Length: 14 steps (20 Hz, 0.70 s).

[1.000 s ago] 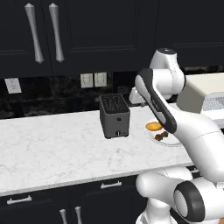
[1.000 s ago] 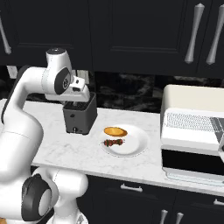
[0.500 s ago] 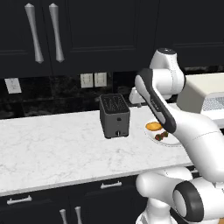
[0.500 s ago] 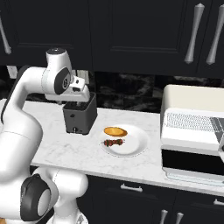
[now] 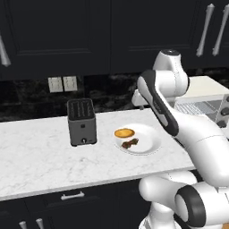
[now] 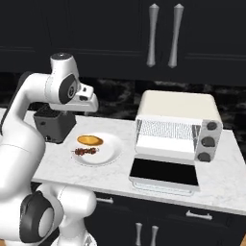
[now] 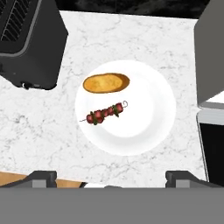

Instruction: Pick up the kebab skewer and baguette bread, and place them inside the toaster oven. Close the toaster oven door and start by setting the timer.

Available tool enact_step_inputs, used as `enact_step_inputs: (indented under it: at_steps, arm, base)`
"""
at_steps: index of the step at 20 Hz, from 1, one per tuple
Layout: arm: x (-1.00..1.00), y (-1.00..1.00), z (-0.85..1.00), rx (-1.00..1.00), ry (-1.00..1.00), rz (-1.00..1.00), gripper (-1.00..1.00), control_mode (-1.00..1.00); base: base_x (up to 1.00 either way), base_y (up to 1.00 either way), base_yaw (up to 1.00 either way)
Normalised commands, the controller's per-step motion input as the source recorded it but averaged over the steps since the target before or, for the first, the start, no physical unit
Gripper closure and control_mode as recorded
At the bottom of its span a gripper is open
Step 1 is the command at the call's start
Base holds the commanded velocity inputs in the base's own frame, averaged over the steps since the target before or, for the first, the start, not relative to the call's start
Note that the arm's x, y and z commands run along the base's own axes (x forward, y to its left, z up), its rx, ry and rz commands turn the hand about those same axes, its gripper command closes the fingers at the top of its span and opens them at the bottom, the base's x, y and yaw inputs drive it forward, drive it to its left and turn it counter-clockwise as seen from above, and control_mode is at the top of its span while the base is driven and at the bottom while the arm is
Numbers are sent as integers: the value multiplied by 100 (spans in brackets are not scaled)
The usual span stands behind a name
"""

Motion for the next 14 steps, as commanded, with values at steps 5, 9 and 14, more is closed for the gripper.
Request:
enact_step_inputs:
  at_steps: [5,9,14]
  arm:
    - [0,0,0,0,0,0,-100,100]
    - [0,0,0,0,0,0,-100,100]
    - [0,0,0,0,0,0,-100,100]
  base:
    - [0,-31,-3]
    - [0,-25,0]
    - [0,-38,-1]
